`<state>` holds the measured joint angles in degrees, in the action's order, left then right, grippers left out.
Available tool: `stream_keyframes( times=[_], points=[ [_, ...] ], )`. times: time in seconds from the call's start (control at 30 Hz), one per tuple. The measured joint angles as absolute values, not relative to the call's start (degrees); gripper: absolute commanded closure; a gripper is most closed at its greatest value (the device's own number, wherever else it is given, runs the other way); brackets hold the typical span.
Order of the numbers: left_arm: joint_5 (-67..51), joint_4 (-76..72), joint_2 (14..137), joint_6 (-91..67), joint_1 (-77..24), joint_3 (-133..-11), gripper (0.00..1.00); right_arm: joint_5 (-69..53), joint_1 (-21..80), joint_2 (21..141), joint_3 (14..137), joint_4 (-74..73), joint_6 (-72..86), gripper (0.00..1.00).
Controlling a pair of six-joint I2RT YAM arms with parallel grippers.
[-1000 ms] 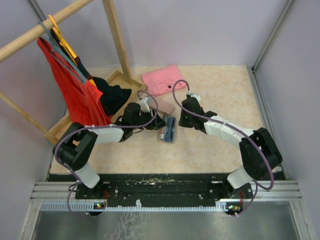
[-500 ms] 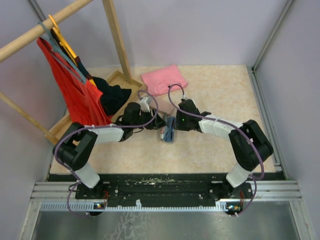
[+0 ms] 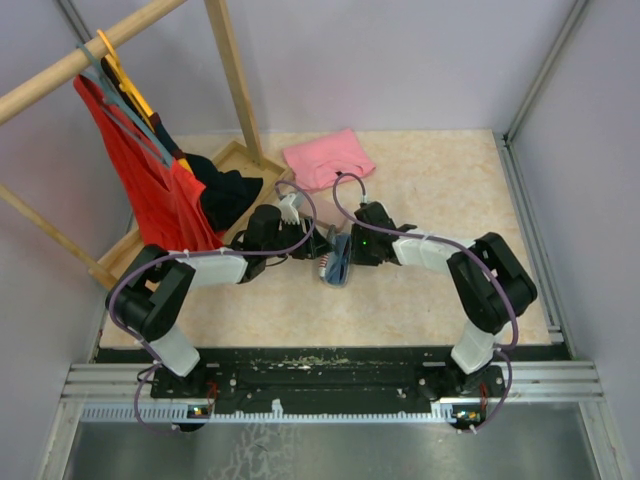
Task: Organize the sunglasses
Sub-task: Close the sunglasses case at the center of the board.
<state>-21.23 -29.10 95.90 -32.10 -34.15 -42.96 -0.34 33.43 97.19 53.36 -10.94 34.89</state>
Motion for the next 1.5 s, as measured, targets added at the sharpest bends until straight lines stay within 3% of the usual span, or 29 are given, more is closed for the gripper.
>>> stream_keyframes(
  times=[1.07,1.3,1.5],
  points=[
    [-21.7,-29.1,96.9,-32.1,-34.2,-43.2,0.41,0.0,33.2,99.2,55.7,-10.9,33.5,0.68],
    [-21.7,-29.1,96.9,-32.0,-34.2,-43.2,0.41,0.0,33.2,91.2,54.1,-10.6,33.4,0.69],
    [-21.7,-29.1,96.9,-31.9,-34.2,-43.2,0.41,4.1,33.1,85.0,51.9,-9.9,34.1,0.85]
  ],
)
